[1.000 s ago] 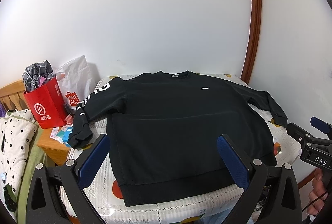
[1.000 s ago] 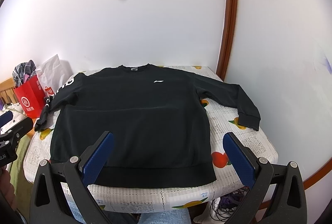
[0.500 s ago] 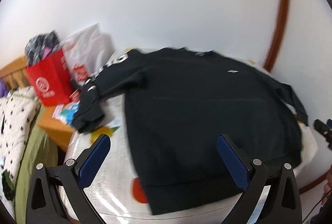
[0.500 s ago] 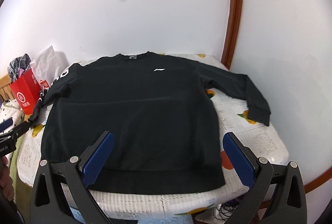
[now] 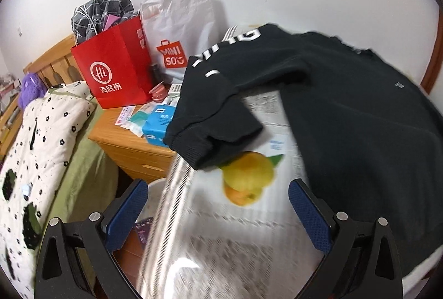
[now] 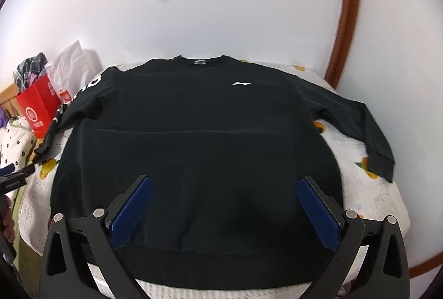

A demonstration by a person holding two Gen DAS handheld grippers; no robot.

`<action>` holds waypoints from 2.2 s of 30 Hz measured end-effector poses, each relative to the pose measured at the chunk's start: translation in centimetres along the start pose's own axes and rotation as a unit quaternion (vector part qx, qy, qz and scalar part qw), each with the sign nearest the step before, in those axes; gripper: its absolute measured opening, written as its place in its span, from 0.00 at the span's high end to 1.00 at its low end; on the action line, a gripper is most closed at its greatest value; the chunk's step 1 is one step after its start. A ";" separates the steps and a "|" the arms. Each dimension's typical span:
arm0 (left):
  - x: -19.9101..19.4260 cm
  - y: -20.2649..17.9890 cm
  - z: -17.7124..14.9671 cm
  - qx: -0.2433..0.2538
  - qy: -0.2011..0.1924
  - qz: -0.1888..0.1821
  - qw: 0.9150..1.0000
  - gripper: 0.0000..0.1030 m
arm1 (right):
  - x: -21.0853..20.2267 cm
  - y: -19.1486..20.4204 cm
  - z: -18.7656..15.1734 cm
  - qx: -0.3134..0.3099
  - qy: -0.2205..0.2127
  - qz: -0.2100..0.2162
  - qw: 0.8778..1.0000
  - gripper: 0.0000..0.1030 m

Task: Fold small clothes
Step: 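Grasp the cuff of the white-lettered sleeve with the left gripper, then carry the lettered sleeve across the chest with the left gripper and release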

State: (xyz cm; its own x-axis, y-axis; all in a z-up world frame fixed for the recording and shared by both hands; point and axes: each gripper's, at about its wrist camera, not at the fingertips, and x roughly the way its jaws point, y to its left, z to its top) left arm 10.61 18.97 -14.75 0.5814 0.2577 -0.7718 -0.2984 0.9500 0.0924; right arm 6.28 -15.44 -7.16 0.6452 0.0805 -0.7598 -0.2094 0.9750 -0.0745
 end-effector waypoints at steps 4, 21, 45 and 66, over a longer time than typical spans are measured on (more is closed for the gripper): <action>2.3 -0.1 1.0 0.018 0.000 0.017 1.000 0.02 | 1.8 0.8 1.3 0.011 0.011 0.034 0.999 0.00; 3.8 -1.8 5.6 0.013 -0.027 -0.005 1.000 0.89 | 8.2 0.8 2.1 0.003 0.057 0.026 0.998 0.00; -2.4 -29.0 14.9 0.126 -0.104 -0.197 0.967 0.90 | 8.1 -8.9 0.6 0.063 0.040 0.011 0.997 0.00; -1.7 -29.5 12.7 0.111 -0.060 -0.234 0.964 0.73 | 8.2 -9.7 -0.3 0.079 0.053 -0.008 0.995 0.00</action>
State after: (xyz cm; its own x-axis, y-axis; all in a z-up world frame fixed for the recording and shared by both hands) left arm 28.04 -7.28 -8.15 0.6997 -0.2017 -0.6854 0.1795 0.9782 -0.1046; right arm 13.33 -24.28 -12.84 0.5638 0.0505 -0.8244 -0.0767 0.9970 0.0086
